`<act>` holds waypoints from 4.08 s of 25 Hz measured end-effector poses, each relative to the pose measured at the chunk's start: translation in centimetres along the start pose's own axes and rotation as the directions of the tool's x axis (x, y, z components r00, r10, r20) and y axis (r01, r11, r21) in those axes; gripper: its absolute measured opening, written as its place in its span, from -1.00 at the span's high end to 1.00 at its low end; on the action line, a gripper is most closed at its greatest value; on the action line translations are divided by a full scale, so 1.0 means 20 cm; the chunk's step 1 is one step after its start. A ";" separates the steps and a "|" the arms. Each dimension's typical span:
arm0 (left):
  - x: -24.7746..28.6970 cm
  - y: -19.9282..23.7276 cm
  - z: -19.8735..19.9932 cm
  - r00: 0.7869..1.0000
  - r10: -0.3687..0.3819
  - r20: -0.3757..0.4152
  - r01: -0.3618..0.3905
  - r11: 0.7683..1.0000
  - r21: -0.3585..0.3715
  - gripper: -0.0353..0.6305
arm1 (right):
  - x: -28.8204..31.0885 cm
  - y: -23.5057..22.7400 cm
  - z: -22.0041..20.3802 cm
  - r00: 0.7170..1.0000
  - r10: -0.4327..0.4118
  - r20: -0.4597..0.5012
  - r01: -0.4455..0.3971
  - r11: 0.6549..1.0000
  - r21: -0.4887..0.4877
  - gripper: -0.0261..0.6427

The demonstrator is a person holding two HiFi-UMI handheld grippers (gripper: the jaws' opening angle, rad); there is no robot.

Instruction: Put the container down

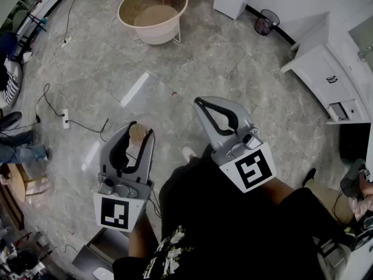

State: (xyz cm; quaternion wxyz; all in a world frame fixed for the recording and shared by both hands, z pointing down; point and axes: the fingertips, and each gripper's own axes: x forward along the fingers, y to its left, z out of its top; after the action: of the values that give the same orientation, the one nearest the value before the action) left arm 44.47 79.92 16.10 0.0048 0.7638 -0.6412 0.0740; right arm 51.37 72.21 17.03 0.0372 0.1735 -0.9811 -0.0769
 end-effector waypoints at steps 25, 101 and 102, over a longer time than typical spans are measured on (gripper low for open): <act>-0.09 0.14 -0.01 1.000 0.009 0.021 -0.009 1.000 0.017 0.47 | -0.01 -0.04 -0.14 0.998 -0.066 -0.022 0.065 0.997 -0.029 0.94; 1.54 1.39 0.20 0.993 0.116 0.018 -0.116 0.993 -0.007 0.47 | 1.61 -1.39 -0.35 0.993 0.118 -0.025 -0.117 0.993 0.032 0.94; 1.55 1.41 0.20 0.993 0.117 0.018 -0.117 0.993 -0.005 0.47 | 1.63 -1.40 -0.35 0.993 0.117 -0.023 -0.116 0.993 0.032 0.94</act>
State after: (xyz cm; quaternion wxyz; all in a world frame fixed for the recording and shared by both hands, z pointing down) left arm 22.46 44.07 13.41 -0.0040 0.7256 -0.6849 0.0659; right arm 30.86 33.94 20.79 0.0510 0.1173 -0.9901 -0.0573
